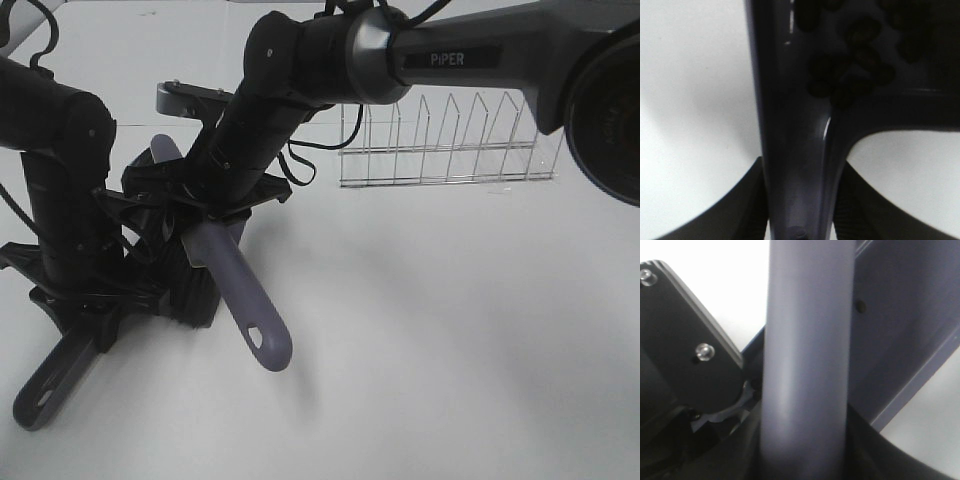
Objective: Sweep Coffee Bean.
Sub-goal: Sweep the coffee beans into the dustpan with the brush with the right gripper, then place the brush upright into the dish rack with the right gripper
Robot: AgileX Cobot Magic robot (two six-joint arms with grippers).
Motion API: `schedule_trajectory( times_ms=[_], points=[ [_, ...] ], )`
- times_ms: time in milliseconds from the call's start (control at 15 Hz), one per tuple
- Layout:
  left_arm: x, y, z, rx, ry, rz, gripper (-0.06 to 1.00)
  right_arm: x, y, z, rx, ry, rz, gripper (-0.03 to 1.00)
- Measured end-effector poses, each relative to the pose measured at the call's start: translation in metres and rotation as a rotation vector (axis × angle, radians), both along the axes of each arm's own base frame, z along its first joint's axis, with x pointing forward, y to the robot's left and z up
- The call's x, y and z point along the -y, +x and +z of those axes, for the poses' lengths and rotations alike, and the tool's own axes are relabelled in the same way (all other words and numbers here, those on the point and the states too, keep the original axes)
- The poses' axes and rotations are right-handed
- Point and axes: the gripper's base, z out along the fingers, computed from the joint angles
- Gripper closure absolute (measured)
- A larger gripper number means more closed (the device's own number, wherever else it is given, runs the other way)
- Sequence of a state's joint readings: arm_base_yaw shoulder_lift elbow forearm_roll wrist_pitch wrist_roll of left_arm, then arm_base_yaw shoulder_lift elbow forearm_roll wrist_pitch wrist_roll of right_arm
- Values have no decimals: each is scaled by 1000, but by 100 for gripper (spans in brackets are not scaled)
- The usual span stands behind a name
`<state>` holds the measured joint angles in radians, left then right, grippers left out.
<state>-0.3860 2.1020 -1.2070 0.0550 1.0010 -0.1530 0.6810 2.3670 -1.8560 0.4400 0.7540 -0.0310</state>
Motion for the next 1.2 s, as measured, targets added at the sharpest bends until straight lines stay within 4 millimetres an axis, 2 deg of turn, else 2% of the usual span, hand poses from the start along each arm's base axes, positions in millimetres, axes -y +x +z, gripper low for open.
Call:
schedule_trajectory(
  times_ms=[200, 333, 467, 533, 733, 933, 1067, 1200],
  points=[
    [0, 0, 0, -1, -3, -1, 62, 4, -2, 29, 65, -15, 46, 66],
    [0, 0, 1, 2, -6, 1, 62, 17, -2, 55, 105, -68, 75, 66],
    [1, 0, 3, 9, -17, 8, 62, 43, 4, 73, 86, -146, 44, 66],
    [1, -1, 3, 9, -18, 10, 62, 50, 5, 77, 73, -163, 37, 66],
    [-1, 0, 3, -1, -42, 53, 62, 95, 9, 98, 40, -294, 8, 66],
    [-18, 5, 3, -21, -67, 143, 62, 138, -11, 98, 32, -382, -53, 66],
    [-24, 6, 3, -26, -64, 160, 62, 171, -30, 84, 33, -382, -130, 66],
    [-24, 6, 3, -26, -64, 159, 62, 215, -51, 62, -4, -392, -222, 66]
  ],
)
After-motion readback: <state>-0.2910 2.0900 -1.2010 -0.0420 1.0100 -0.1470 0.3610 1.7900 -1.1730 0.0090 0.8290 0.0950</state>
